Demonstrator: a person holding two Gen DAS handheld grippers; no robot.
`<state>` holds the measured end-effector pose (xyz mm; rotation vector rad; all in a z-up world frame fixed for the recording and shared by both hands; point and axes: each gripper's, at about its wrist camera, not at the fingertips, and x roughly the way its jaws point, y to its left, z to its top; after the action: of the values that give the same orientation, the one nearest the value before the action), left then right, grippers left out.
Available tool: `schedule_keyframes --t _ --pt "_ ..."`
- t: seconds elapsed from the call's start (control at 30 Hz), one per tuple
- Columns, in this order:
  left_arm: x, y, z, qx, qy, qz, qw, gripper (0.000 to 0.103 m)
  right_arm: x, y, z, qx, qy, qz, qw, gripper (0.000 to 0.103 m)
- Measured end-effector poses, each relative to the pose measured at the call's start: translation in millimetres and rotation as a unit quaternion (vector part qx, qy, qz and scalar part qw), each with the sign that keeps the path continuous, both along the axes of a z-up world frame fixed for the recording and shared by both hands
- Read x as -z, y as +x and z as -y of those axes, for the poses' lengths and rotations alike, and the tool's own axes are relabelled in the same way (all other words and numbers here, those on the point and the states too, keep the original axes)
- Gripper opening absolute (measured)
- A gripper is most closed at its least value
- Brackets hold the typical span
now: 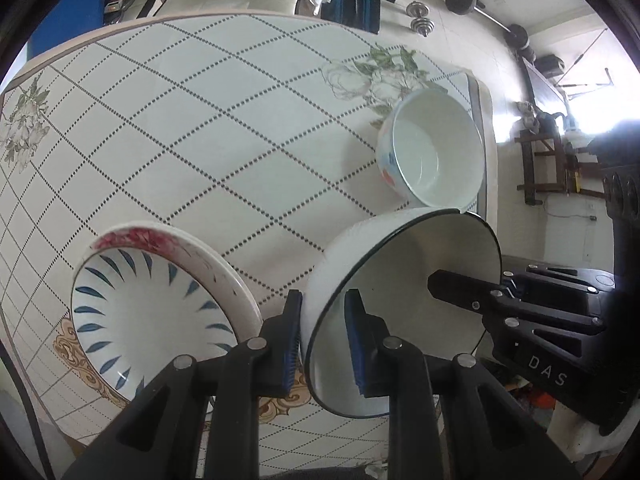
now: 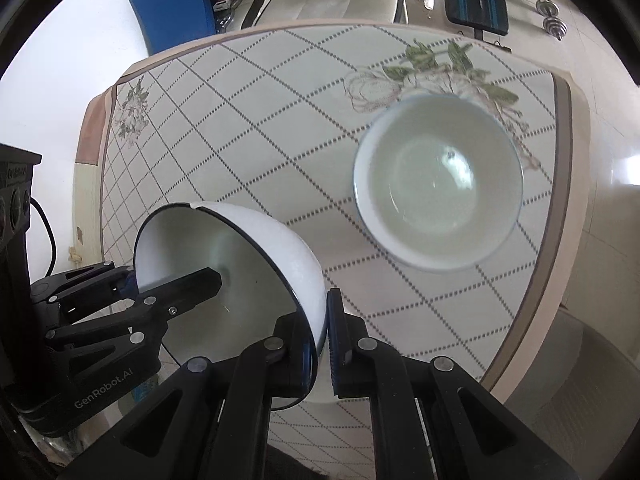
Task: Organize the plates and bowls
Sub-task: 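Carry the dark-rimmed bowl and lower it into the plain white bowl, then open both grippers and lift them off the nested bowls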
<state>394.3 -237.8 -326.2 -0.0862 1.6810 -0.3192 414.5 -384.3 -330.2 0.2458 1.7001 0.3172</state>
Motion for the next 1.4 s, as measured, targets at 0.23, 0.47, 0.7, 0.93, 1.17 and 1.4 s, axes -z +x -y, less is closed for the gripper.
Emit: schedule_keyframes --t 0.23,0.47,0.7,0.93,1.17,1.4 --pt "25.8 -30.6 18.2 0.037 0.032 -0.021 0.9986 0.019 28.6 -56.8 8.4 0.027 -0.009 -0.032 0.999 0.008" --pt "39.6 -40.3 37.5 0.078 0.083 -0.014 0.9934 0.019 50.3 -79.9 7.5 0.031 -0.021 -0.048 0.998 0.008" --pt "47.3 -41.6 45.8 0.096 0.112 -0.015 0.9889 0.019 63.1 -86.2 9.4 0.036 -0.025 -0.061 0.997 0.008" --pt "53.5 -47.8 46.7 0.091 0.113 -0.022 0.9892 0.019 60.9 -89.3 20.4 0.052 -0.019 -0.068 0.996 0.008" --pt "53.8 -57.1 32.4 0.081 0.1 -0.028 0.9912 0.019 57.9 -93.3 27.6 0.073 -0.008 -0.075 0.995 0.01" --pt "50.2 -55.2 22.8 0.067 0.085 -0.033 0.9936 0.019 62.9 -89.7 32.4 0.089 0.012 -0.09 0.992 0.012"
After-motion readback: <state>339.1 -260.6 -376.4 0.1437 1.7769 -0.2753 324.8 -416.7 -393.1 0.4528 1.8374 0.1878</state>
